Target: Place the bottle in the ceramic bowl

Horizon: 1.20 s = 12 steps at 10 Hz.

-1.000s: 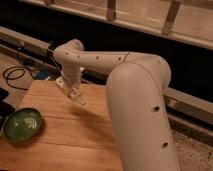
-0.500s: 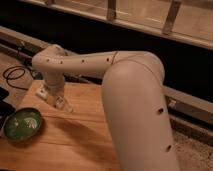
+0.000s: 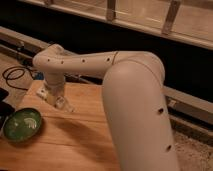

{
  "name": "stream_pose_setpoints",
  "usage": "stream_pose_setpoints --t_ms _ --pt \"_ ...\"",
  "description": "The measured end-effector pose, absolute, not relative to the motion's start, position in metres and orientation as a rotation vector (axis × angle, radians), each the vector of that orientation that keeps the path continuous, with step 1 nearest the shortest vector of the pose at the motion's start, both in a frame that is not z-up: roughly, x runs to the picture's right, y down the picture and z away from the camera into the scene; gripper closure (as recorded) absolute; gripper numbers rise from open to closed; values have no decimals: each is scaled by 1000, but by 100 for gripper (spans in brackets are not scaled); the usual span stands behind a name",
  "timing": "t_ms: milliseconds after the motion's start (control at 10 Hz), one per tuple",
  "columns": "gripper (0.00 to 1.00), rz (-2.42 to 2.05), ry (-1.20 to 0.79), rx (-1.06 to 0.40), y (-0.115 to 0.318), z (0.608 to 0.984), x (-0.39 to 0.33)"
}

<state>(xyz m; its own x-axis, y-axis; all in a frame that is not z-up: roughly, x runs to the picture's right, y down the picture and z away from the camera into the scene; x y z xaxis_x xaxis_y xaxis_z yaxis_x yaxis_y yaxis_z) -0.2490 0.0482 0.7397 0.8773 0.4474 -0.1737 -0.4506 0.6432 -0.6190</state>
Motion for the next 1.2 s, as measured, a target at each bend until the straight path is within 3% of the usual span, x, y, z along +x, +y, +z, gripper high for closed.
stream_pose_setpoints --t_ms 600,1200 --pt "100 262 -50 -729 54 741 -358" --pt "100 67 -82 -810 112 733 -406"
